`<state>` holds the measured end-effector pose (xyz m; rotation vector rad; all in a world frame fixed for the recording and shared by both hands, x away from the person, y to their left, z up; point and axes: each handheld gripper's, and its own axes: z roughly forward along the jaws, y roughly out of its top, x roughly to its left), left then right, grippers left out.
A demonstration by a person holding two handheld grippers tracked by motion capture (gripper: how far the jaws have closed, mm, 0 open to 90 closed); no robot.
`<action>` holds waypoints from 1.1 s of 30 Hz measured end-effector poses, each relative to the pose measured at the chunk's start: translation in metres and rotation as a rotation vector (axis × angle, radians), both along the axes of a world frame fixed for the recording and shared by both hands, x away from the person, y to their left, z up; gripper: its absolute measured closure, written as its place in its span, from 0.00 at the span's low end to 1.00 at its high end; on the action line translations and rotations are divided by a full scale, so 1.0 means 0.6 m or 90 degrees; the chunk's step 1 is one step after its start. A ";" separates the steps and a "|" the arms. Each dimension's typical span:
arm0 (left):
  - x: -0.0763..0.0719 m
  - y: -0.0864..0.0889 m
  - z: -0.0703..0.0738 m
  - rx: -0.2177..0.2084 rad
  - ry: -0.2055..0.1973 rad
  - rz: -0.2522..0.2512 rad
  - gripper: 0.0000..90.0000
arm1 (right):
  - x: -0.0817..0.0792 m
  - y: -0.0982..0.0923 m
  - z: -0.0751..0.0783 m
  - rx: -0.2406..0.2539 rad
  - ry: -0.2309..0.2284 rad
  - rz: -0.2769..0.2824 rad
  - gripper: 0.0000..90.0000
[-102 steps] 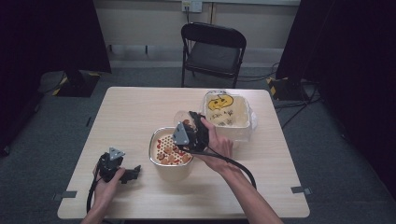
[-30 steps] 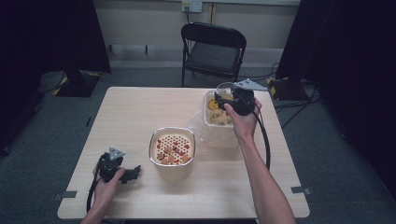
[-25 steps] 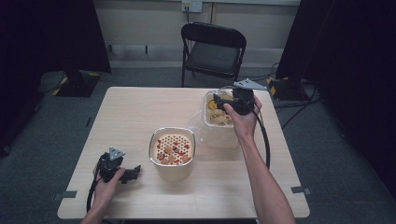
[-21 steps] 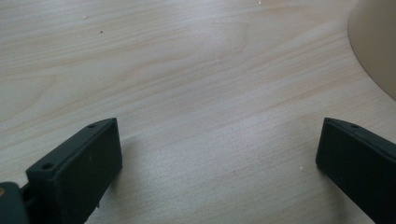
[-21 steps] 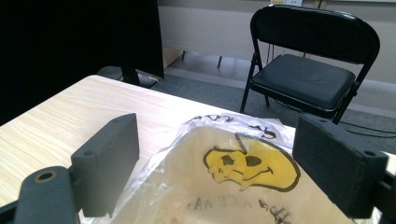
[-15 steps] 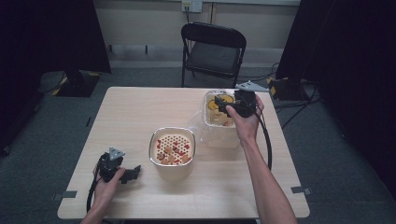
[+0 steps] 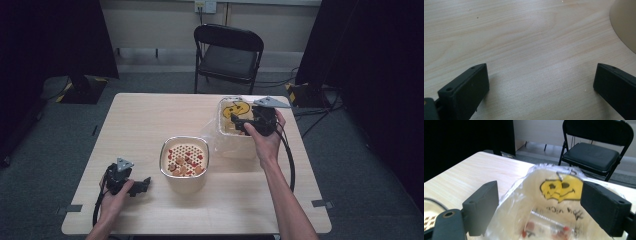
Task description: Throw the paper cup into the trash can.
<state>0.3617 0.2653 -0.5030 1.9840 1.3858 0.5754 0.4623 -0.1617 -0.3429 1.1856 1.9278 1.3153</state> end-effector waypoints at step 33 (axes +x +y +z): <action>0.000 0.000 0.000 0.001 0.000 0.000 0.00 | -0.180 -0.038 -0.117 -0.033 0.081 0.044 0.16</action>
